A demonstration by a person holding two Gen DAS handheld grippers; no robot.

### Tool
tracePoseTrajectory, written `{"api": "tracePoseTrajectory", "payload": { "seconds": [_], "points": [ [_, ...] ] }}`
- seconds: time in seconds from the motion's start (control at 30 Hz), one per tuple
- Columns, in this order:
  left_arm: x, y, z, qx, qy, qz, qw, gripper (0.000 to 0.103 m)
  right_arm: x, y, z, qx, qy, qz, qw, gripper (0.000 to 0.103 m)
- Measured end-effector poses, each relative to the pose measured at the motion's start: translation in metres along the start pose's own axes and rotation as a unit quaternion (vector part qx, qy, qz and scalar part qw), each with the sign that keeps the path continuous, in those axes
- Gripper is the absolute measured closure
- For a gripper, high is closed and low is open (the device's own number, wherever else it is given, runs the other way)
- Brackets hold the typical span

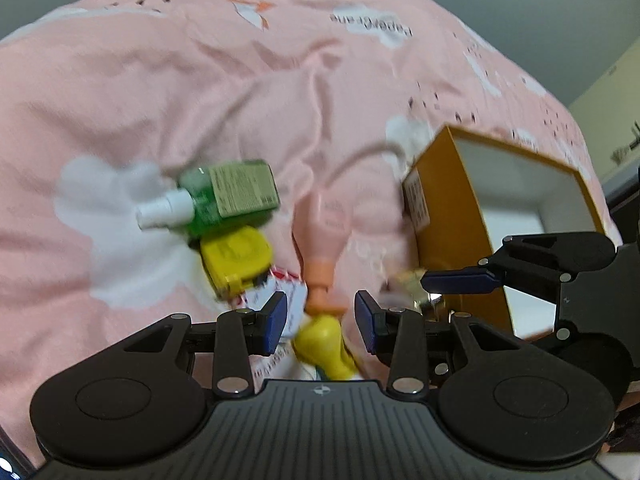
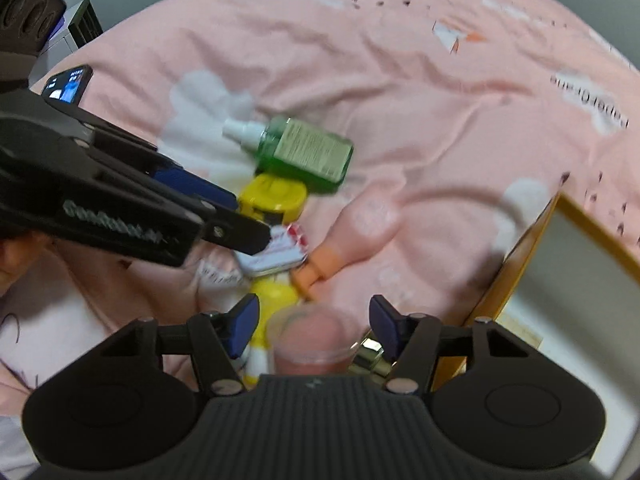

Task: Organize rigid objects
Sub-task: 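Grasp the clear pink cup with the right tool while the left tool grasps the green spray bottle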

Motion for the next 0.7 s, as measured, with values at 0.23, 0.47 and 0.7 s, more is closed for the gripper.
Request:
{"api": "tracePoseTrajectory", "payload": {
  "seconds": [0.23,0.47,0.7],
  "points": [
    [-0.001,-0.002,0.008,-0.005,0.004,0.001,1.0000,0.058,-0.014,0.001,0.018,0.005,0.046,0.014,0.999,0.045],
    [0.002,-0.002,0.008,-0.002,-0.002,0.003,1.0000,0.058,-0.033,-0.001,0.016,0.046,0.074,0.063,0.994,0.034],
    [0.003,0.005,0.009,0.008,-0.001,0.001,1.0000,0.058,-0.052,-0.002,0.015,0.088,0.119,0.047,0.988,0.033]
  ]
}}
Point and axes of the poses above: each gripper's, at about its wrist camera, not at the fingertips, and x roughly against the way its jaws point, y to its left, z to its underside, the point moved 8 cm from there along -x, roughly the way its jaws point, and after that the axes turned 8 degrees about -z, right-handed, at the moved point
